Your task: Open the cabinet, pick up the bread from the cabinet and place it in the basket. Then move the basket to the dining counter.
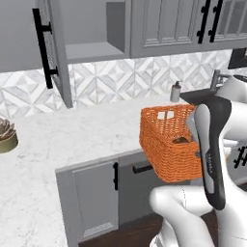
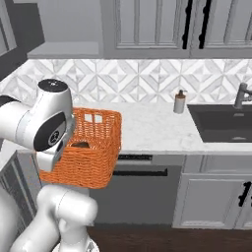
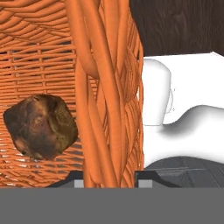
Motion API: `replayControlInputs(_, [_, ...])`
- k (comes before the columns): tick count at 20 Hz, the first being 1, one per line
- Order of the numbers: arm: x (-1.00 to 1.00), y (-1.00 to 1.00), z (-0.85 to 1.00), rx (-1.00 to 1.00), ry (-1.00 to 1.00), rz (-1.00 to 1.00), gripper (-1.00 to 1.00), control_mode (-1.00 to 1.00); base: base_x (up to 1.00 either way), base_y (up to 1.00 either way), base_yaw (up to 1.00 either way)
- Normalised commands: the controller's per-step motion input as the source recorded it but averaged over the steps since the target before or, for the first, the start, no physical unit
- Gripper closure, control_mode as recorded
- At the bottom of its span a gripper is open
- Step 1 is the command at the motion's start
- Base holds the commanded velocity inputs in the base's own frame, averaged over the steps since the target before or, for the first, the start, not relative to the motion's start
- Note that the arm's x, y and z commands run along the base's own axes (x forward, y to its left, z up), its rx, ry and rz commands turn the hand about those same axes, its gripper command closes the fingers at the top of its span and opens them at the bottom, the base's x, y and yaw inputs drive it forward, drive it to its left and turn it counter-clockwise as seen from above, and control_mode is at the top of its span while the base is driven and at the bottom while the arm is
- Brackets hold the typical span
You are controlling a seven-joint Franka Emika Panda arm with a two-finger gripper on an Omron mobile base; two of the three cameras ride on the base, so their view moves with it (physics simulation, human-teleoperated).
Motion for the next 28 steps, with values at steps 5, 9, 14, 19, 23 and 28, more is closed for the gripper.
replayControlInputs(5, [0.00,0.00,0.00,0.00,0.00,0.00,1.00,1.00,0.00,-0.07,-0.91])
replayControlInputs(9, [0.00,0.00,0.00,0.00,0.00,0.00,1.00,1.00,0.00,-0.01,-0.97])
replayControlInputs(14, [0.00,0.00,0.00,0.00,0.00,0.00,1.00,1.00,0.00,-0.06,-0.96])
replayControlInputs(19, [0.00,0.00,0.00,0.00,0.00,0.00,1.00,1.00,0.03,-0.18,-0.93])
replayControlInputs(23, [0.00,0.00,0.00,0.00,0.00,0.00,1.00,1.00,0.75,-0.73,-0.53])
replayControlInputs(28, [0.00,0.00,0.00,0.00,0.00,0.00,1.00,1.00,0.96,-0.95,-0.25])
